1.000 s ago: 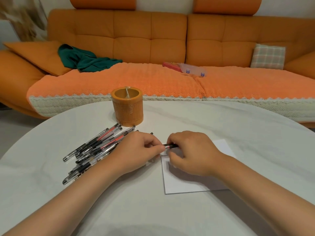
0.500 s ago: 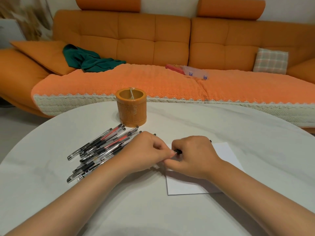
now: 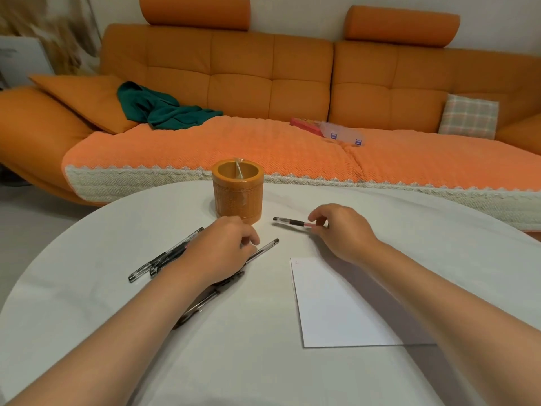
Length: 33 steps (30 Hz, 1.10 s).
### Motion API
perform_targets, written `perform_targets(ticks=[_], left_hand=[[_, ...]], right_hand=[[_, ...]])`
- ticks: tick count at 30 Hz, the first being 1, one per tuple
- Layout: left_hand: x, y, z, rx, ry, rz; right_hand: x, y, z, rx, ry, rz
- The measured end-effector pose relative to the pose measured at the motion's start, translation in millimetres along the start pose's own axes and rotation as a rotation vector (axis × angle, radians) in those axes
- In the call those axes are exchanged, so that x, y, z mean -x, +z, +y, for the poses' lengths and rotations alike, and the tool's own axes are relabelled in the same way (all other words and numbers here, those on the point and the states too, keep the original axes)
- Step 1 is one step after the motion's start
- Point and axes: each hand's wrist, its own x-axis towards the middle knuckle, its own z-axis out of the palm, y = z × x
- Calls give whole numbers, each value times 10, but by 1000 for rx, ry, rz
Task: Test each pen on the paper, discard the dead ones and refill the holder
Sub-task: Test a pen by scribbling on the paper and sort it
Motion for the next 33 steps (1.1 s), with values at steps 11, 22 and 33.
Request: perform_targets(ticks=[11, 22, 33], left_hand=[[22, 54, 1, -248, 98, 11], [28, -36, 122, 53, 25, 41], [76, -115, 305, 131, 38, -92]], right_hand=[[-376, 125, 27, 214, -35, -70], [71, -17, -630, 84, -401, -166], [434, -241, -75, 139, -243, -79]])
